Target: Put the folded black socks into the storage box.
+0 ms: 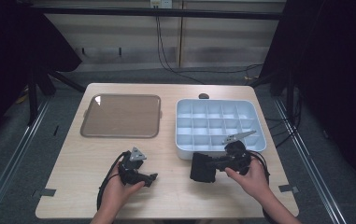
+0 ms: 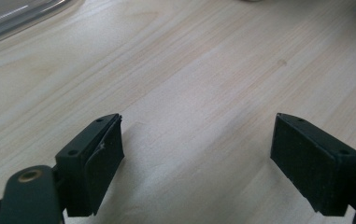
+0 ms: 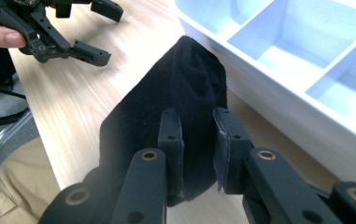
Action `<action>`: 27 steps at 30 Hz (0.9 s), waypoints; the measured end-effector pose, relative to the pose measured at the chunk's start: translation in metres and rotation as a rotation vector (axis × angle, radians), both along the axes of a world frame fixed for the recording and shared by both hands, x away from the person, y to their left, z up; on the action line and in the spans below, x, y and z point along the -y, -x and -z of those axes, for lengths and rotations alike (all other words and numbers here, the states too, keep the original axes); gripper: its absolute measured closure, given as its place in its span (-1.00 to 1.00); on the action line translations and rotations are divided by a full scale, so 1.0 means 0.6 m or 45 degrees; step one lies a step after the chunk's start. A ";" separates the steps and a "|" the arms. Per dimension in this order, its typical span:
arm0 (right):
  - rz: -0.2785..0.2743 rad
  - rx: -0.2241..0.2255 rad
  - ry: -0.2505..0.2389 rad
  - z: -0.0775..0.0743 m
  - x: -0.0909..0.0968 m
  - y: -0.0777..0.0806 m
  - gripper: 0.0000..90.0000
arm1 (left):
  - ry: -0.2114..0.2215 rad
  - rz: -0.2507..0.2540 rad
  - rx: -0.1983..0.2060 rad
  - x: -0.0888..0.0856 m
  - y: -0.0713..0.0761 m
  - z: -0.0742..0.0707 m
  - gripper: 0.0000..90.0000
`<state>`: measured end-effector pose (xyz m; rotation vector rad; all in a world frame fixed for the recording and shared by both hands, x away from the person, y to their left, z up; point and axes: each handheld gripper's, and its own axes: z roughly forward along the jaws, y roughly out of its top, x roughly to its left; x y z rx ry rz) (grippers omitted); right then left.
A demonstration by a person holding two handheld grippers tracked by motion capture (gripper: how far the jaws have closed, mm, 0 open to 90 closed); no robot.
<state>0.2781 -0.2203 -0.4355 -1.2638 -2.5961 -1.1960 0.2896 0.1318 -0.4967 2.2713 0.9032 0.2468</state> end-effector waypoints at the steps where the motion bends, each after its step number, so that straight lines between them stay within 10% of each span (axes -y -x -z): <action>1: 0.004 0.001 0.003 -0.003 0.003 0.000 0.67 | -0.001 0.000 0.002 0.000 0.000 0.000 -0.63; 27: -0.004 0.030 0.041 -0.068 0.052 0.006 0.67 | -0.006 0.069 0.079 0.006 0.013 0.019 -1.00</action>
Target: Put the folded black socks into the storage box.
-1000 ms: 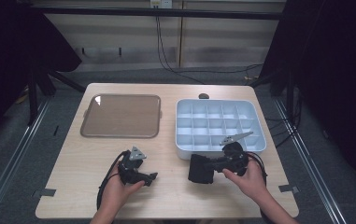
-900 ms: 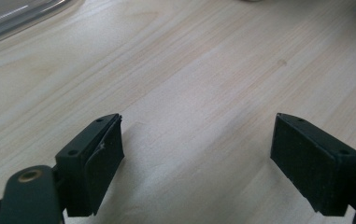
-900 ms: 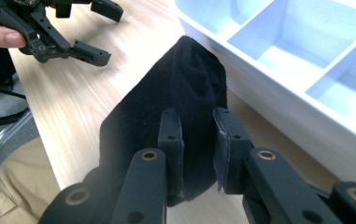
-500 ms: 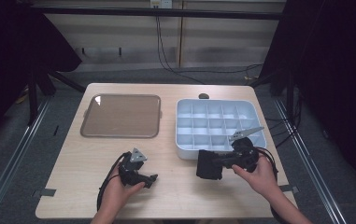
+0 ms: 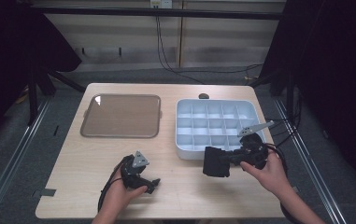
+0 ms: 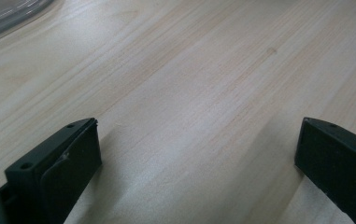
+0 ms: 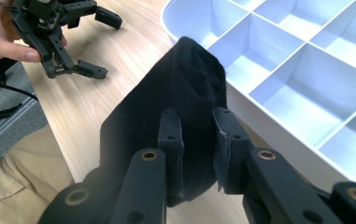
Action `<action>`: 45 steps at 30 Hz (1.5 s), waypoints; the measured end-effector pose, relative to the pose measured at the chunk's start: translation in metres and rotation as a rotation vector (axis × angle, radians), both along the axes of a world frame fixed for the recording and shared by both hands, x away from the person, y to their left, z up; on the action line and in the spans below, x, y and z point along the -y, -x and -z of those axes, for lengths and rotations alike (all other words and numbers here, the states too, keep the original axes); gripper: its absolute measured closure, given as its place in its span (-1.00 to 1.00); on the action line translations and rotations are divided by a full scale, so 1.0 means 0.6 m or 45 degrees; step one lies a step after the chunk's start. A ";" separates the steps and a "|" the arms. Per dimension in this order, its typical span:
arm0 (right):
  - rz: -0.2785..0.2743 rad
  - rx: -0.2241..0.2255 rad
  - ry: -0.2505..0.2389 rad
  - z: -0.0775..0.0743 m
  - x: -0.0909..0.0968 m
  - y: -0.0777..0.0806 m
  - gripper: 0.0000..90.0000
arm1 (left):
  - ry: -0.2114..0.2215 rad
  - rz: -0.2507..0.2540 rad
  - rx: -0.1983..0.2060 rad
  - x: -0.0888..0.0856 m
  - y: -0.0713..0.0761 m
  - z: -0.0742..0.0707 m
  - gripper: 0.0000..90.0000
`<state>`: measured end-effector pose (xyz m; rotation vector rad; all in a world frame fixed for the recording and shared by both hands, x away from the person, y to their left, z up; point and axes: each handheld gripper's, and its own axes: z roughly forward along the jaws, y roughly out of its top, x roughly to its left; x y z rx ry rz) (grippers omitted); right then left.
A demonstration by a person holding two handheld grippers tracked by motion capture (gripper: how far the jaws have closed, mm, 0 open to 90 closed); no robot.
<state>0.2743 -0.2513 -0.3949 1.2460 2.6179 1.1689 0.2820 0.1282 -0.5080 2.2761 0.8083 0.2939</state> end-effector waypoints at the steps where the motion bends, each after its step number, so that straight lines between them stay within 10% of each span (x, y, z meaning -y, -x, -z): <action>1: 0.001 0.000 -0.006 -0.002 0.002 0.000 0.67 | 0.010 -0.003 -0.002 0.000 0.001 0.001 -1.00; 25: 0.048 -0.016 -0.044 -0.049 0.043 -0.017 0.67 | 0.024 -0.004 0.014 -0.001 0.002 0.003 -1.00; 45: 0.265 -0.024 0.020 -0.052 0.121 -0.071 0.66 | 0.024 -0.003 0.013 -0.001 0.002 0.003 -1.00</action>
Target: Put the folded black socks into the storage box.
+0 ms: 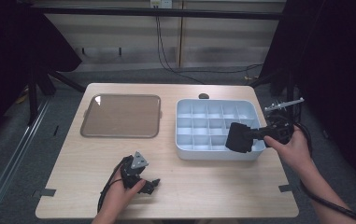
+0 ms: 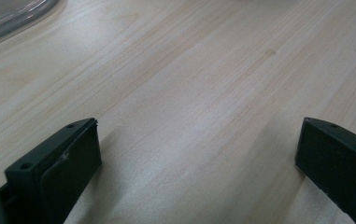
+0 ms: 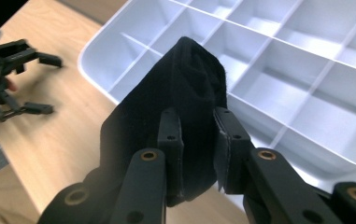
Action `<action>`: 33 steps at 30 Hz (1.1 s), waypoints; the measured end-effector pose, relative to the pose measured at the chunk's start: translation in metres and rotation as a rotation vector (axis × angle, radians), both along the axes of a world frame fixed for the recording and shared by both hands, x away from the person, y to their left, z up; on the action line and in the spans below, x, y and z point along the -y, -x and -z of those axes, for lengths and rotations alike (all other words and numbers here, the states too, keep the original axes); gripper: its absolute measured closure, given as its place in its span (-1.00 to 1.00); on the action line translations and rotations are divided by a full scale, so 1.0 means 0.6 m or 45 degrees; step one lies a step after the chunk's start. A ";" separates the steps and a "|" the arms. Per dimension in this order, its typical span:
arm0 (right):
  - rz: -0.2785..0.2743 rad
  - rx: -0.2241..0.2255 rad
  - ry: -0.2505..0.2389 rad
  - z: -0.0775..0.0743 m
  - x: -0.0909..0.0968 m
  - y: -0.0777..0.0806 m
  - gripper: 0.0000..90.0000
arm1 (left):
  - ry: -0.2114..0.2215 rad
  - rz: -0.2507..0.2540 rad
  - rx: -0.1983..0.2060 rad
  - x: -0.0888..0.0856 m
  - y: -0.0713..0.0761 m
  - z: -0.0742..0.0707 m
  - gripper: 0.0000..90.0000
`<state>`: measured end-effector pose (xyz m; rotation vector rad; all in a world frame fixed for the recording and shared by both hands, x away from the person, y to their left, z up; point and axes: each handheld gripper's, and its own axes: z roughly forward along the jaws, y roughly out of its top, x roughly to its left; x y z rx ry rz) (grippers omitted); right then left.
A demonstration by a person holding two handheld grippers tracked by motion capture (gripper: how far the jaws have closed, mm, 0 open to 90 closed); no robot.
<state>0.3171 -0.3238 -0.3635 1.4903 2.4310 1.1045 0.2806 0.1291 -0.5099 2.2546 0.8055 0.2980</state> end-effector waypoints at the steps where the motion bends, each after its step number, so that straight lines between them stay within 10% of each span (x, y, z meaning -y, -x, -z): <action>1: 0.000 0.000 0.000 0.000 0.000 0.000 0.66 | 0.000 0.000 0.000 0.000 0.000 0.000 -1.00; 33: 0.147 -0.089 0.069 0.058 0.083 -0.033 0.66 | 0.001 0.000 0.000 0.000 0.000 0.000 -1.00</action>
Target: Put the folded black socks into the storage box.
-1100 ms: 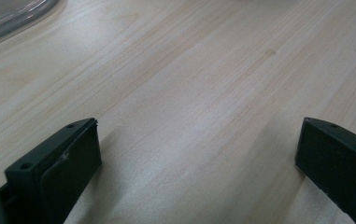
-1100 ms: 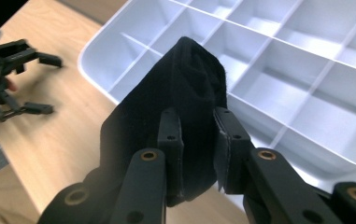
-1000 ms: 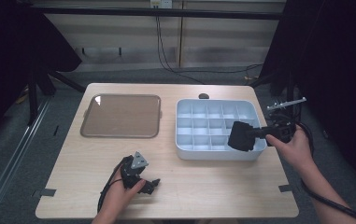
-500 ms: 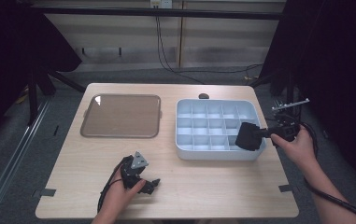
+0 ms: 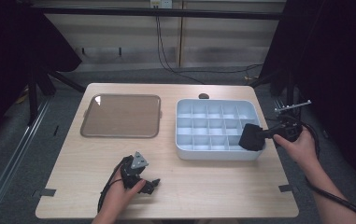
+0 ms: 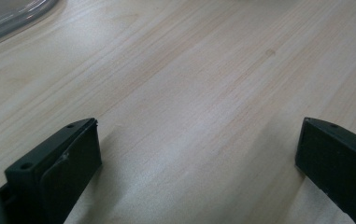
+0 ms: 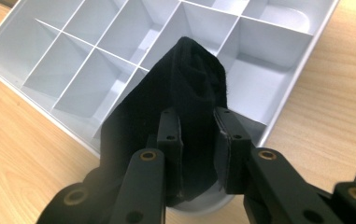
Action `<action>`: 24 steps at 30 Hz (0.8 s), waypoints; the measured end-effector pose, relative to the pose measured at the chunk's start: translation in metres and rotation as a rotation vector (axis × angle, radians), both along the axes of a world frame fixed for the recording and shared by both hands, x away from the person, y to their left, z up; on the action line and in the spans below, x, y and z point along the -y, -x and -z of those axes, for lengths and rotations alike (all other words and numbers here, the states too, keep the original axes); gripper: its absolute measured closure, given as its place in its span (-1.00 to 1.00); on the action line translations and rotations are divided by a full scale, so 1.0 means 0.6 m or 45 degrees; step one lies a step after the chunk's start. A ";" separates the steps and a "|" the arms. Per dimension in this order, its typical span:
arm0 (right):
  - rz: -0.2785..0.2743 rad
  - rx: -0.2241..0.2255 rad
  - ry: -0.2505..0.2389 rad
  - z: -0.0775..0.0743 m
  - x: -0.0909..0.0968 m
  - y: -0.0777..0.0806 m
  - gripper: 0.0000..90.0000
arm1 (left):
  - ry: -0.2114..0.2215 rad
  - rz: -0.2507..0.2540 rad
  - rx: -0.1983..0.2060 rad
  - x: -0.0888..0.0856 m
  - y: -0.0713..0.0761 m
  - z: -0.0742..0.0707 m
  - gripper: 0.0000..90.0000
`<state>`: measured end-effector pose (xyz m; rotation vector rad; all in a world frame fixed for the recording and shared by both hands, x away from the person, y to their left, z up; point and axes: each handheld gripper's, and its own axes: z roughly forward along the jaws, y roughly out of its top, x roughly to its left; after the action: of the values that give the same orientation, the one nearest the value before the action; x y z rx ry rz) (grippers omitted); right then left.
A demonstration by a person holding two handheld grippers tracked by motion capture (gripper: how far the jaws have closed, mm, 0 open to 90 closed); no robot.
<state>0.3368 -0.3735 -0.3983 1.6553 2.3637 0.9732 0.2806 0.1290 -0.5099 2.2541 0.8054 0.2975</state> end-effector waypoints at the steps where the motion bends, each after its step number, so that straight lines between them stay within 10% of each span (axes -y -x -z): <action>1: 0.002 -0.004 -0.003 0.002 0.001 0.000 0.66 | 0.000 0.000 0.001 0.000 0.000 0.000 -1.00; 24: -0.031 -0.042 0.167 0.014 -0.005 -0.005 0.64 | -0.002 0.001 0.002 0.000 0.000 0.000 -1.00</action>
<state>0.3395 -0.3703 -0.4067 1.6104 2.4167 0.7814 0.2807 0.1291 -0.5098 2.2554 0.8036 0.2998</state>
